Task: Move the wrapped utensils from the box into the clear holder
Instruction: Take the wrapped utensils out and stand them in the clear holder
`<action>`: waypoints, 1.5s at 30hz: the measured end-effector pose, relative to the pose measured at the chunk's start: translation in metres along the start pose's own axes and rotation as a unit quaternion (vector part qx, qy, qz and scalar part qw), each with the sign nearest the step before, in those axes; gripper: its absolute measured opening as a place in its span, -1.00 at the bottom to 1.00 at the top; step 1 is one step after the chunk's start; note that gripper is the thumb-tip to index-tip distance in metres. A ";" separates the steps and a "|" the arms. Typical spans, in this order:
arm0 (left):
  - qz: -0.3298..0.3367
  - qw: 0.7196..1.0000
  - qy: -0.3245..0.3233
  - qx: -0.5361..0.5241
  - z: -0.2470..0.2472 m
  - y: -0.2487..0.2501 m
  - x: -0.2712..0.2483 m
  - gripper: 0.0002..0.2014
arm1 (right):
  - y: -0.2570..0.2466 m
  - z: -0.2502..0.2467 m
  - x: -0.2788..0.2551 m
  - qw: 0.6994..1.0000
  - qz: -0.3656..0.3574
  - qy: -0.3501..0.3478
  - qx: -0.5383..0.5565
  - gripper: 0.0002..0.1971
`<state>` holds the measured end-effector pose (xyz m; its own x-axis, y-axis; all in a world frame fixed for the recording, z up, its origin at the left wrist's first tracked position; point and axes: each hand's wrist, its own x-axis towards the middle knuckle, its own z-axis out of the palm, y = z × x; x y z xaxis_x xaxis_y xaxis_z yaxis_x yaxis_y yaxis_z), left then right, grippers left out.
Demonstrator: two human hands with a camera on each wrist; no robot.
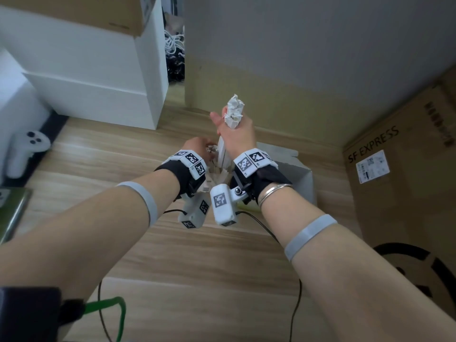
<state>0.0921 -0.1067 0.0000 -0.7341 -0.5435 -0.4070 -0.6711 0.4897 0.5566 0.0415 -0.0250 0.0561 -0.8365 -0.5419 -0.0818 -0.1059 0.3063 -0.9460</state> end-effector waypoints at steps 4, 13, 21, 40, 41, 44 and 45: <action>-0.008 1.000 0.015 -0.012 0.000 -0.001 0.003 -0.72 | 0.015 0.005 0.002 1.000 0.027 -0.011 -0.005 -0.78; 0.004 1.000 0.006 -0.004 -0.001 -0.006 0.006 -0.66 | 0.059 0.009 0.005 0.980 0.118 -0.017 -0.158 -0.52; 0.023 1.000 0.010 -0.003 0.001 -0.004 0.008 -0.64 | 0.046 0.000 0.005 0.984 0.035 -0.057 -0.162 -0.43; 0.007 1.000 0.005 0.004 0.011 0.002 0.013 -0.61 | 0.077 0.005 0.011 0.904 0.041 -0.235 -0.356 -0.32; -0.001 1.000 -0.001 0.000 0.013 0.002 0.013 -0.62 | 0.077 0.004 0.010 0.917 0.056 -0.221 -0.327 -0.28; -0.027 0.999 -0.011 -0.029 0.017 0.002 0.011 -0.58 | 0.077 -0.002 0.007 0.941 0.073 -0.157 -0.291 -0.24; -0.035 0.999 -0.014 -0.035 0.018 0.002 0.010 -0.56 | 0.077 -0.003 0.006 0.942 0.080 -0.147 -0.289 -0.22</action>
<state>0.0812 -0.0990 -0.0161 -0.6887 -0.5549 -0.4666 -0.7129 0.4010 0.5753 0.0265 -0.0024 -0.0167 -0.6899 -0.6199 -0.3739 -0.3370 0.7322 -0.5919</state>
